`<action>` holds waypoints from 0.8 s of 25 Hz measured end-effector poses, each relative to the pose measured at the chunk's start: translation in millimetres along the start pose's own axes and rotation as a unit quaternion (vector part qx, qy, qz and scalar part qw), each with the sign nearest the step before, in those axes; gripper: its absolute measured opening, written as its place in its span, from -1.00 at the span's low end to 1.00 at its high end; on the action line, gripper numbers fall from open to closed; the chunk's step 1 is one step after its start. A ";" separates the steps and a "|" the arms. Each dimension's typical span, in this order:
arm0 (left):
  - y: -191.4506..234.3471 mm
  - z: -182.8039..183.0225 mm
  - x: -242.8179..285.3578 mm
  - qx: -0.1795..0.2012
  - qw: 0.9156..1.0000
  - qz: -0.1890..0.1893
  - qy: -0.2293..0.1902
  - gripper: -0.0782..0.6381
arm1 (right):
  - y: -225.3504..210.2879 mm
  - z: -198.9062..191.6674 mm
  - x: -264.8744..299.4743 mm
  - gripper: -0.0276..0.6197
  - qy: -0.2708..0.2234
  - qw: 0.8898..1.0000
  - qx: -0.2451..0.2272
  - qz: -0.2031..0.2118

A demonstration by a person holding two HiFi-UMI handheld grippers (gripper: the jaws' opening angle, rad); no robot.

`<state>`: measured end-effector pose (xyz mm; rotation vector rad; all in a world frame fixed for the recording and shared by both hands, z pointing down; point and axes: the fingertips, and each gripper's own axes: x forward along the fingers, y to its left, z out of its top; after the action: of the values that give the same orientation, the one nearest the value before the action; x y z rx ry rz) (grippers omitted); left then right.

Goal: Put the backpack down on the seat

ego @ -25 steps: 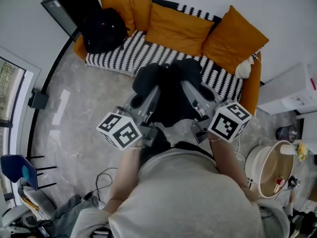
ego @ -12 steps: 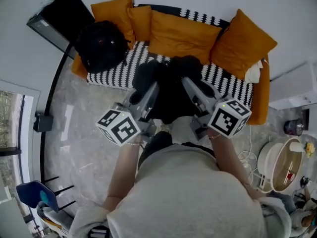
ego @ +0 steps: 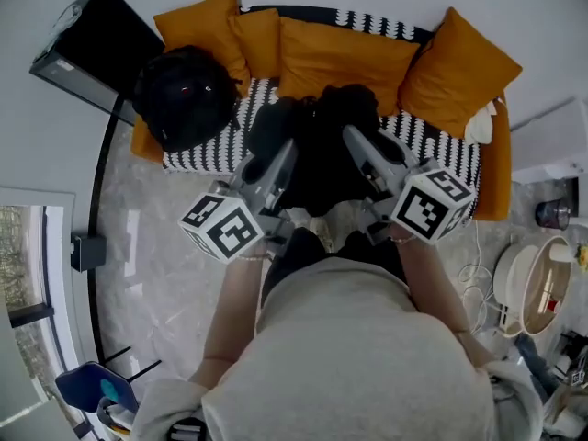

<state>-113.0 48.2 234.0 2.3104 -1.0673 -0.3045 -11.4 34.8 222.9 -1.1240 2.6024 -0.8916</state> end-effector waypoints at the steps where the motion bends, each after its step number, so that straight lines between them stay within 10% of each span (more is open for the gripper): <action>1: 5.5 1.0 1.9 -0.003 1.000 -0.001 0.002 -0.64 | -2.2 -0.6 5.0 -0.73 0.001 1.000 0.000 -0.002; 20: 82.8 -22.8 55.1 -0.044 0.997 0.047 0.053 -0.64 | -78.7 -21.6 66.8 -0.73 0.066 0.997 0.042 -0.024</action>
<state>-119.0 -27.1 302.5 2.1665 -1.0843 -0.1865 -18.6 -44.9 291.5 -1.1470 2.6227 -1.1088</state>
